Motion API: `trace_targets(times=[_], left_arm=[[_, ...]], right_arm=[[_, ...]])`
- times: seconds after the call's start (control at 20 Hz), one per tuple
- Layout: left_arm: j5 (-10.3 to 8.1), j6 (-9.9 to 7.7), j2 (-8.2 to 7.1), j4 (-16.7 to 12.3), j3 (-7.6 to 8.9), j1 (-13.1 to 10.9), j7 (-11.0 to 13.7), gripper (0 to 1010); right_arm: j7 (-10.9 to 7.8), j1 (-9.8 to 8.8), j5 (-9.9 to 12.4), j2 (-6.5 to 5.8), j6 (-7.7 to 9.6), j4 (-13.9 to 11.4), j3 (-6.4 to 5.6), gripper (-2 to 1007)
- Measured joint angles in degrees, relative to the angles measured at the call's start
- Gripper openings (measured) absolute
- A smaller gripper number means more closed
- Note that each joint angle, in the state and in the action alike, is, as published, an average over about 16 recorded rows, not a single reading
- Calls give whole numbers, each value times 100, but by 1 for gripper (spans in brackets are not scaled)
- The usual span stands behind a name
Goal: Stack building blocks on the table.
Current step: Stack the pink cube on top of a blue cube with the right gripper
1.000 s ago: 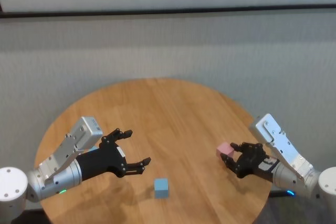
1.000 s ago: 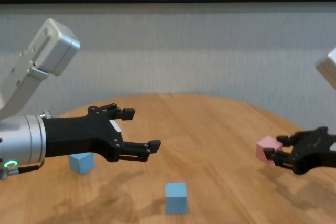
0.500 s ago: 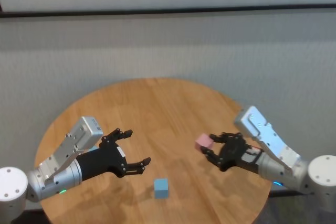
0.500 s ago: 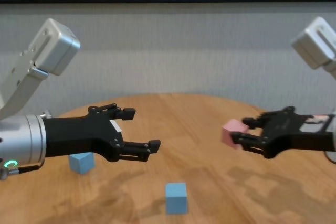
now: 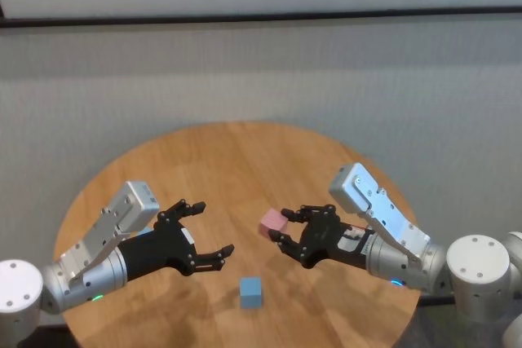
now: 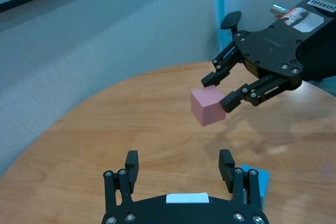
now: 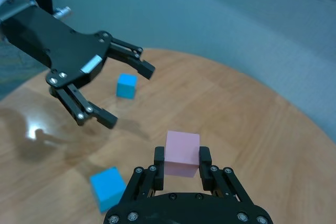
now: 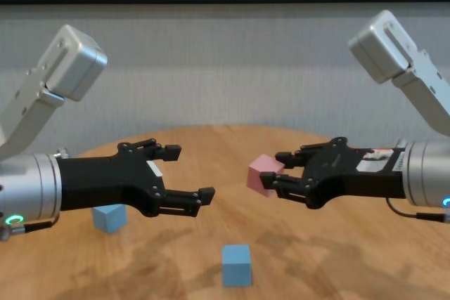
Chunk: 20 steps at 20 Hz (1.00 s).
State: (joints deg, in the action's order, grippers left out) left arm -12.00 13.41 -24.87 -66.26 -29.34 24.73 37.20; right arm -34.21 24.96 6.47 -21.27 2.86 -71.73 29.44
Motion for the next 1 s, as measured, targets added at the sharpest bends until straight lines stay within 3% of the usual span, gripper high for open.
trace_targets(times=[0.4,1.0], left_arm=[[0,0,0,0,0,0,0,1002],[0,0,0,0,0,0,0,1002]], right_arm=[[-205,-63,343,34,-64,-63,100,370],[-340,-120,605,-99,-20,-121,272,370]])
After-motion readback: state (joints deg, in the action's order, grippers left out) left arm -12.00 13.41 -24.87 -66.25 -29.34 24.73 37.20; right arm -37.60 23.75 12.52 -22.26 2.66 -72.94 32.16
